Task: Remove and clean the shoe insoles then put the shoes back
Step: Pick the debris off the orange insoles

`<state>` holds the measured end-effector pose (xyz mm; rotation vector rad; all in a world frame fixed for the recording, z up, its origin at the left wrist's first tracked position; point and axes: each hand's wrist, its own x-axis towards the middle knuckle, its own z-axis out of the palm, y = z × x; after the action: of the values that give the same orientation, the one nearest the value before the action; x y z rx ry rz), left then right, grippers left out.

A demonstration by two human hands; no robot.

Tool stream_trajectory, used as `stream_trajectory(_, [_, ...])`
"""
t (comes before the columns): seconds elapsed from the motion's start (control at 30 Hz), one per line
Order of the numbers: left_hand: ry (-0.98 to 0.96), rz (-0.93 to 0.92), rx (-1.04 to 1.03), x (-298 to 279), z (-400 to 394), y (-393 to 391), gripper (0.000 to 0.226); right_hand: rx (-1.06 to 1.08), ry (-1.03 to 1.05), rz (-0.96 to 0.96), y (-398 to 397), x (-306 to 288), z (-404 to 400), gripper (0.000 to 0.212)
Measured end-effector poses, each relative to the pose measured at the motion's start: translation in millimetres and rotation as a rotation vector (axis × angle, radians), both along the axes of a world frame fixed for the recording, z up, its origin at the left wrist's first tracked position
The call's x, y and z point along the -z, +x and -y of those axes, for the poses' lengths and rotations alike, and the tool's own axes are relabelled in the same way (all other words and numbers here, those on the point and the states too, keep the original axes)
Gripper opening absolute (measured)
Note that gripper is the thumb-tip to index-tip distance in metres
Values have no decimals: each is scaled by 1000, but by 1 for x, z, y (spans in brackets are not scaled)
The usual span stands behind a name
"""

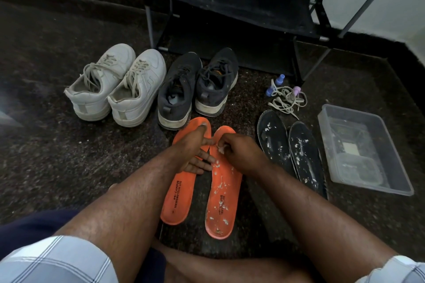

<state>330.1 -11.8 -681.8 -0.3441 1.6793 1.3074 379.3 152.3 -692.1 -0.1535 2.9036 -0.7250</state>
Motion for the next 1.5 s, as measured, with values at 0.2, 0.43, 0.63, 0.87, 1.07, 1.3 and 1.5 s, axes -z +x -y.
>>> stream_trajectory(0.2, [5,4,-3,0,0,0,74,-30,60,98,1,-1,1,15])
stream_trajectory(0.43, [-2,2,-13,1,-1,0,75,-42,39,29,1,2,6,21])
stream_trajectory(0.63, [2,-4,-8,2,0,-1,74,55,26,27,-3,-1,-6,14])
stream_trajectory(0.87, [1,0,-13,1,-1,0,74,40,-51,52,2,0,-2,15])
stream_trajectory(1.07, [4,3,-5,2,0,0,74,-5,63,-7,2,7,-1,15])
stream_trajectory(1.3, [4,-7,2,3,0,0,74,144,-51,-17,-2,6,-5,15])
stream_trajectory(1.5, [0,-6,5,2,0,1,74,118,33,-47,-1,13,0,20])
